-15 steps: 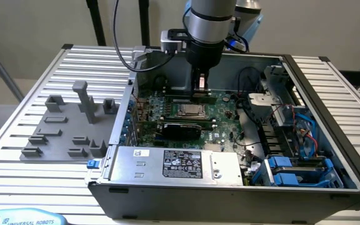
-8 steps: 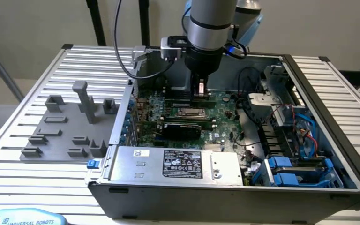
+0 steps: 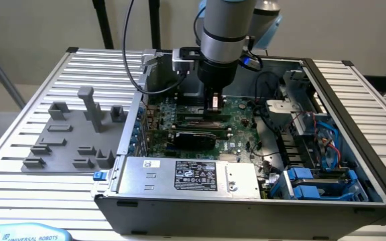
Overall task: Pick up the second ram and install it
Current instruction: 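Insert the second ram into the second slot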
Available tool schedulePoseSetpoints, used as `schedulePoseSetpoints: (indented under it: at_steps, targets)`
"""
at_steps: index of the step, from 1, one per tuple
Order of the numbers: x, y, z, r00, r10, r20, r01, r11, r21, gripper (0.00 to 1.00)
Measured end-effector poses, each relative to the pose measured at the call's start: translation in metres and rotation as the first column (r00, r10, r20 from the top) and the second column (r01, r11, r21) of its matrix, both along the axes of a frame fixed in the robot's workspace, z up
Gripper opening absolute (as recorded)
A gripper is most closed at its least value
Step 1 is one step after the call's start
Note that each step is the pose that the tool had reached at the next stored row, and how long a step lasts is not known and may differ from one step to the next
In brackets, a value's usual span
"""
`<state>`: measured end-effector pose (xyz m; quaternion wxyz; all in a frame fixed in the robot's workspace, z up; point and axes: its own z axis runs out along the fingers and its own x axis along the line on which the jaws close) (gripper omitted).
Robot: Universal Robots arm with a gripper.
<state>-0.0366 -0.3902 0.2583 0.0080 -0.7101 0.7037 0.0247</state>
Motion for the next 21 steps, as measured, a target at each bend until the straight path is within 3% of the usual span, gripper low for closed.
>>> schedulePoseSetpoints:
  at_steps: [10, 21]
  targets:
    - [0.0, -0.0007, -0.0178, 1.0, -0.009, 0.001, 0.009, 1.0, 0.0003, 0.13]
    - [0.0, -0.0005, -0.0203, 0.9998, -0.018, 0.0009, 0.018, 0.9998, 0.0019, 0.13]
